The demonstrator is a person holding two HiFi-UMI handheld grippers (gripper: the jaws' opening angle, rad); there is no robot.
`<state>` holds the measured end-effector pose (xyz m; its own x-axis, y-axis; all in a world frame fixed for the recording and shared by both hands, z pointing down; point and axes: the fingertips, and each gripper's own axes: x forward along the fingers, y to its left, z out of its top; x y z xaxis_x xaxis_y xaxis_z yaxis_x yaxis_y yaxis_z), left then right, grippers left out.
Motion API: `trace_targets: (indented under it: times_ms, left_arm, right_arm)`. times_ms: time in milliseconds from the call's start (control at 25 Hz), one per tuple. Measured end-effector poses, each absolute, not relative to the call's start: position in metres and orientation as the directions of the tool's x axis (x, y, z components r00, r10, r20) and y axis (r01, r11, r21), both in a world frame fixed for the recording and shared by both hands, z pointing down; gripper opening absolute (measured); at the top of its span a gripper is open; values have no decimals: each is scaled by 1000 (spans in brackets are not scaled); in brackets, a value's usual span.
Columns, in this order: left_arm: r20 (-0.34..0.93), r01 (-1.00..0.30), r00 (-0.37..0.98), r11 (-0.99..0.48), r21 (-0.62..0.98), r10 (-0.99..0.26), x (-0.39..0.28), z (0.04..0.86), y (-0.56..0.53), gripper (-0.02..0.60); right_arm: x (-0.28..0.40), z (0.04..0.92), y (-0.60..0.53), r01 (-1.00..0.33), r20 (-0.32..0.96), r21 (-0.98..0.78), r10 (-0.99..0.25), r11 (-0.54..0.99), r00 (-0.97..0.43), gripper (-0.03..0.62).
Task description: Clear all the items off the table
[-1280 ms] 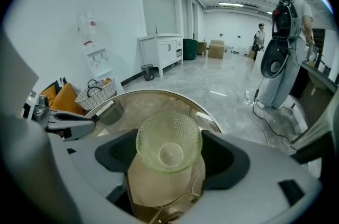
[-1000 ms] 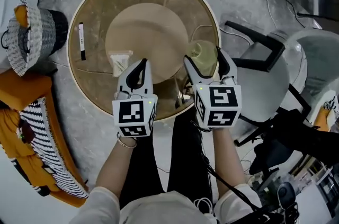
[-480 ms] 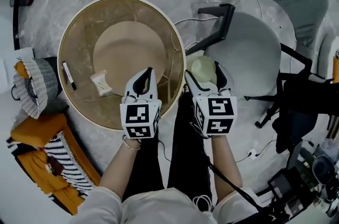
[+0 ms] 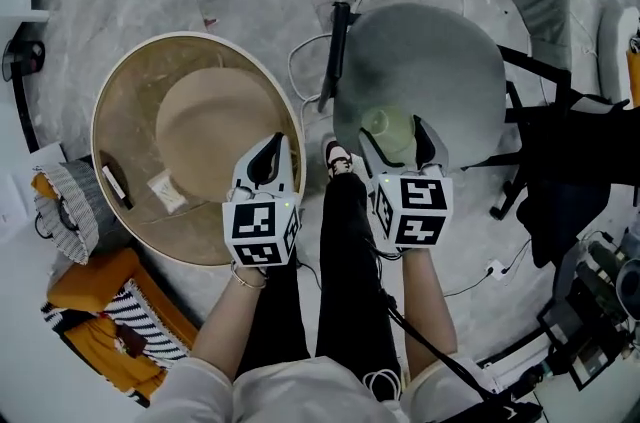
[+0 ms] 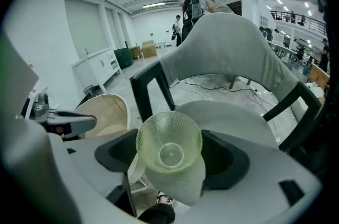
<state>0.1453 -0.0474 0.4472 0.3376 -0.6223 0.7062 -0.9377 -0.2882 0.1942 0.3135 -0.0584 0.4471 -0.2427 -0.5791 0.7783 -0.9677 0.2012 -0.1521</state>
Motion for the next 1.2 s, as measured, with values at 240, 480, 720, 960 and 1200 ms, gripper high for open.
trace_targets:
  times_ms: [240, 480, 720, 960, 1200]
  left_arm:
    - [709, -951, 305, -247, 187, -636, 165, 464, -82, 8]
    - [699, -957, 284, -233, 171, -656, 170, 472, -115, 8]
    - [696, -964, 266, -199, 177, -667, 171, 480, -128, 8]
    - [701, -964, 266, -194, 182, -662, 172, 486, -121, 8]
    - [704, -964, 267, -192, 186, -658, 170, 484, -111, 8]
  right_arm:
    - [344, 471, -96, -966, 786, -131, -570, 224, -238, 371]
    - [351, 488, -130, -962, 792, -118, -561, 246, -241, 371]
    - [353, 504, -141, -954, 808, -102, -536, 281, -245, 371]
    - [352, 506, -138, -953, 790, -102, -559, 285, -252, 371]
    - [352, 499, -135, -952, 778, -117, -570, 281, -264, 373]
